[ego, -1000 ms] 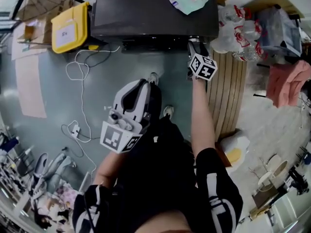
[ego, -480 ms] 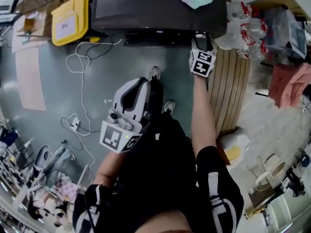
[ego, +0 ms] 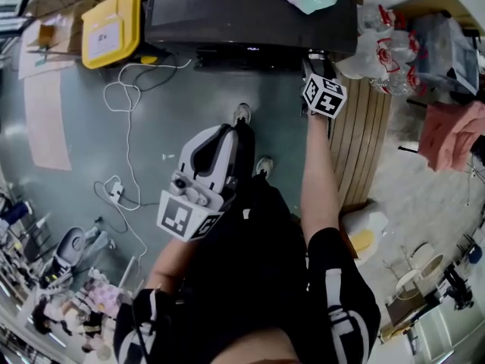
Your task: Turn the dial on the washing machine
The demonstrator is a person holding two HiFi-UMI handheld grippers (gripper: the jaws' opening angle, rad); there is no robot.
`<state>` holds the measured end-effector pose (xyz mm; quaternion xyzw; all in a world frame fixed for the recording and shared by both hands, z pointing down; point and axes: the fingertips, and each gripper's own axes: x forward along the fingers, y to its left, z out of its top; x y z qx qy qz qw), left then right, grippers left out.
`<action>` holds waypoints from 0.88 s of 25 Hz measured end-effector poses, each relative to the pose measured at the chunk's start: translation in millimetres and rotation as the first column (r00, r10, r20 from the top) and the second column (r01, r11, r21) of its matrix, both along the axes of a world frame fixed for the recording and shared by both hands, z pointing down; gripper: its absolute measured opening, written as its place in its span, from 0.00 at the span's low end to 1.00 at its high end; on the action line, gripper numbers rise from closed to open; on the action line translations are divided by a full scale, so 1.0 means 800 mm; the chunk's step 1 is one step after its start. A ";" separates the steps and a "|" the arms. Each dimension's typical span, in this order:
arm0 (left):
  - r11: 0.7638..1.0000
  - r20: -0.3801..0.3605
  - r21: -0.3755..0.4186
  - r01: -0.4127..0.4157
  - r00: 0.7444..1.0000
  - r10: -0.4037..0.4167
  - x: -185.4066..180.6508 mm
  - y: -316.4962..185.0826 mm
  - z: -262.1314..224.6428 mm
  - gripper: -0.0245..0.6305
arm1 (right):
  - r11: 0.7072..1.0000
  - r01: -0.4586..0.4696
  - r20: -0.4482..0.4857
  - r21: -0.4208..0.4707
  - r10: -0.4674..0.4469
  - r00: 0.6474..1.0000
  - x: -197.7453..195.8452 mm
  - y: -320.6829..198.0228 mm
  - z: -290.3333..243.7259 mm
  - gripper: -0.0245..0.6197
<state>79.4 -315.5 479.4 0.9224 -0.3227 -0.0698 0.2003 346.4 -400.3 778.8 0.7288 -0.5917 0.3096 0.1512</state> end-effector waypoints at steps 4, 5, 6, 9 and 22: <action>1.000 0.020 0.011 0.007 1.000 -0.007 -0.001 -0.002 0.005 0.09 | 0.984 0.048 -0.436 -0.172 -0.120 0.892 -0.008 -0.003 -0.002 0.50; 1.000 0.022 0.011 0.007 1.000 -0.007 -0.001 -0.002 0.006 0.09 | 0.981 0.052 -0.470 -0.184 -0.135 0.872 -0.009 -0.004 -0.002 0.50; 1.000 0.023 0.008 0.006 1.000 -0.006 -0.001 -0.001 0.008 0.09 | 0.981 0.057 -0.481 -0.185 -0.141 0.865 -0.010 -0.003 -0.002 0.50; 1.000 0.010 -0.012 0.004 1.000 -0.004 -0.003 -0.001 0.011 0.09 | 0.988 0.061 -0.428 -0.142 -0.117 0.896 -0.008 -0.002 -0.005 0.52; 0.989 0.000 0.143 0.032 0.999 -0.032 -0.040 0.142 -0.112 0.09 | 0.964 0.086 -0.062 0.251 -0.072 0.995 -0.104 0.199 -0.282 0.12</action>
